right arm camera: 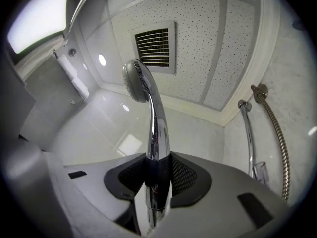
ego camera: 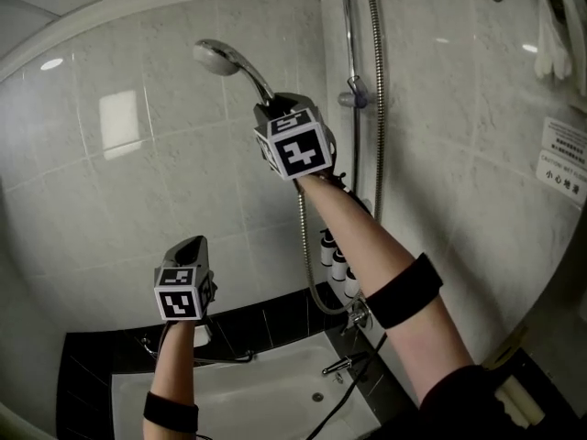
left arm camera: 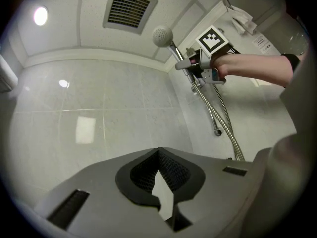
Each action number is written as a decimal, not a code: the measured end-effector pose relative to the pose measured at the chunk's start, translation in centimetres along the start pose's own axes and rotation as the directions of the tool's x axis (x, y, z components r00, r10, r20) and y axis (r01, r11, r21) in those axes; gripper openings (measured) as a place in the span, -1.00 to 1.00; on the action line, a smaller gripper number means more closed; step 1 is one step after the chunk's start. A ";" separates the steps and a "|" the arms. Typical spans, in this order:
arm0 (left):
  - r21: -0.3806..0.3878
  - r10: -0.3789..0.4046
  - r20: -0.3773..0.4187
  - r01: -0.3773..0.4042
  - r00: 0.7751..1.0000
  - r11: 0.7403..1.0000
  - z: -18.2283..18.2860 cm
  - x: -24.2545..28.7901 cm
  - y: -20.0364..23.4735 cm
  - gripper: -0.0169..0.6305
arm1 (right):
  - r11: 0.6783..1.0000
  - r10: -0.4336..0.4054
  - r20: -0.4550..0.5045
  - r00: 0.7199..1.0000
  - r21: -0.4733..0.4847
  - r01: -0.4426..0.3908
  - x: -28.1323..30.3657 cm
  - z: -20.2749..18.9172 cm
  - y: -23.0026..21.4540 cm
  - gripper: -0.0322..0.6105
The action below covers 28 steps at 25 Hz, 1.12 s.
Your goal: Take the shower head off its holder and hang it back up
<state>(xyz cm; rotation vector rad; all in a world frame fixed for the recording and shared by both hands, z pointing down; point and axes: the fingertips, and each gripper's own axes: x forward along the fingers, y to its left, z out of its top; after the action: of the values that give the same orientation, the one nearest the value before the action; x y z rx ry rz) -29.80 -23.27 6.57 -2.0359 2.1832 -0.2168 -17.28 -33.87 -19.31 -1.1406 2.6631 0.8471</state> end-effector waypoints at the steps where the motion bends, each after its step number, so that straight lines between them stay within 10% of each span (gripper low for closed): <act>1: 0.003 0.006 -0.002 -0.006 1.000 1.000 -0.6 -0.1 0.3 -0.94 | 1.000 0.007 -0.005 1.000 0.021 -0.007 -0.2 -0.9 0.6 -0.47; 18: -0.006 0.052 -0.104 -0.053 0.993 0.999 -14.0 -8.0 -0.2 -0.94 | 0.838 0.249 -0.084 0.965 0.517 -0.171 -12.7 -19.5 18.5 -0.47; 28: -0.055 0.038 -0.255 -0.054 0.966 0.997 -27.3 -12.8 -3.0 -0.94 | 0.776 0.421 -0.272 0.865 0.602 -0.189 -21.7 -35.4 32.2 -0.47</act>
<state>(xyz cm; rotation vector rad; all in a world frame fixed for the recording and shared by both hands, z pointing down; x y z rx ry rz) -31.62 -10.56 34.05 -2.0894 2.4106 -0.4321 -20.83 -21.35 31.61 -0.7807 3.1520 -0.2062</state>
